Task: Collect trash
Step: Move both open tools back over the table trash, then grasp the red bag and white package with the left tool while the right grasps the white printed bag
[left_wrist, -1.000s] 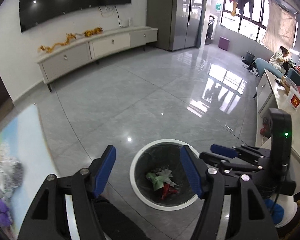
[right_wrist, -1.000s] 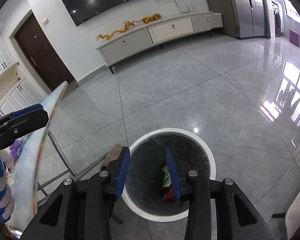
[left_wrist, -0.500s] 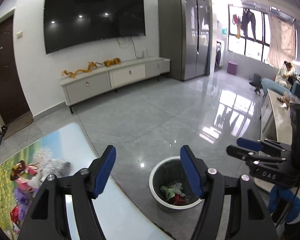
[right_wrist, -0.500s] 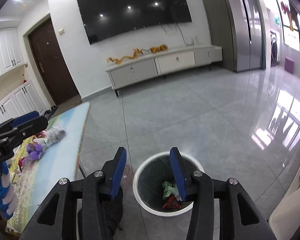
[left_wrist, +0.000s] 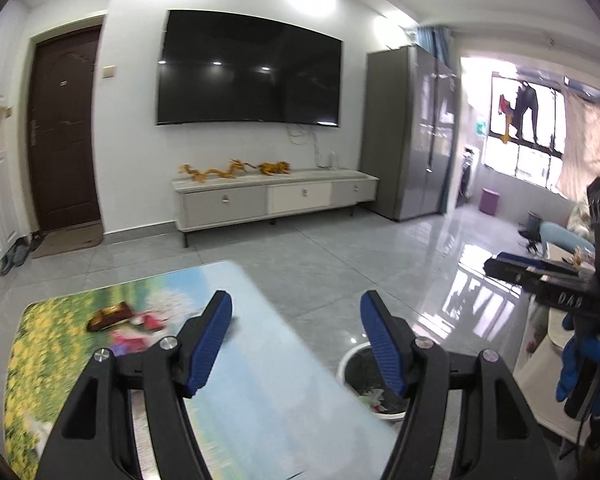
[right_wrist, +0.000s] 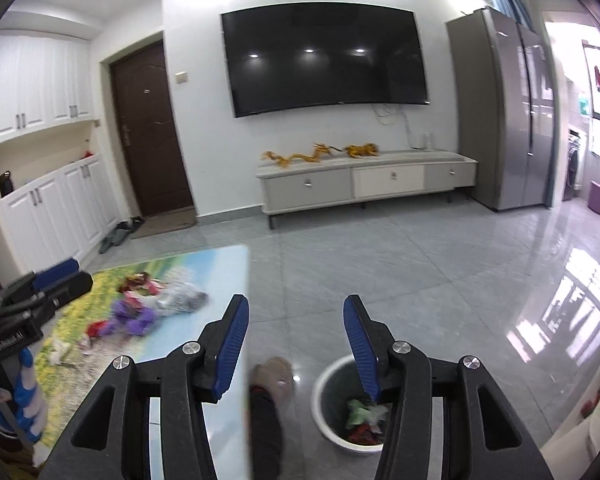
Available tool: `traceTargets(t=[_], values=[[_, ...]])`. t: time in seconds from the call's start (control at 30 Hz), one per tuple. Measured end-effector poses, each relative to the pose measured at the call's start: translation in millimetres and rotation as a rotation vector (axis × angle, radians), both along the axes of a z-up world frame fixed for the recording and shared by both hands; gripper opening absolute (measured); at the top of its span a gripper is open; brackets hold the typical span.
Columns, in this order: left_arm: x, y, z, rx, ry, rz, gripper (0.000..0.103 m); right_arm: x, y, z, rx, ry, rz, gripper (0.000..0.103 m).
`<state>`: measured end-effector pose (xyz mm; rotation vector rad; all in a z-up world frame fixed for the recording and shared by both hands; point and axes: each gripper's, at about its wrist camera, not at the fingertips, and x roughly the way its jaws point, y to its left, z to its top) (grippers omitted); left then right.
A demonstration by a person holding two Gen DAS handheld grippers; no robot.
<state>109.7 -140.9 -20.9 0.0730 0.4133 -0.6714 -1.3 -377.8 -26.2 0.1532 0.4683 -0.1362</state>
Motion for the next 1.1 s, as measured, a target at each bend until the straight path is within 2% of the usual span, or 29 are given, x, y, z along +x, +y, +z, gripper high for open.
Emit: traceTargets(t=[0.13,0.27,0.4,0.53,0.77,0.9,1.1], values=[[13,54,-19,-0.008,0.040,0.090,0.065,20,37,8,-0.011,0.012,0.077,0.047],[34,107,-51,-0.010,0.100,0.196,0.065,55,69,10,-0.002,0.038,0.175,0.047],[54,143,-79,0.038,0.139,0.284,0.065,97,93,-1,0.020,0.076,0.266,0.047],[89,169,-110,0.080,0.222,0.371,0.064,139,119,-23,0.022,0.141,0.341,0.047],[127,181,-144,0.137,0.300,0.447,0.064,211,142,-70,-0.014,0.248,0.427,0.047],[143,182,-156,0.151,0.334,0.470,0.064,253,150,-95,-0.045,0.289,0.456,0.062],[159,185,-175,0.175,0.388,0.500,0.064,300,155,-127,-0.079,0.334,0.483,0.066]])
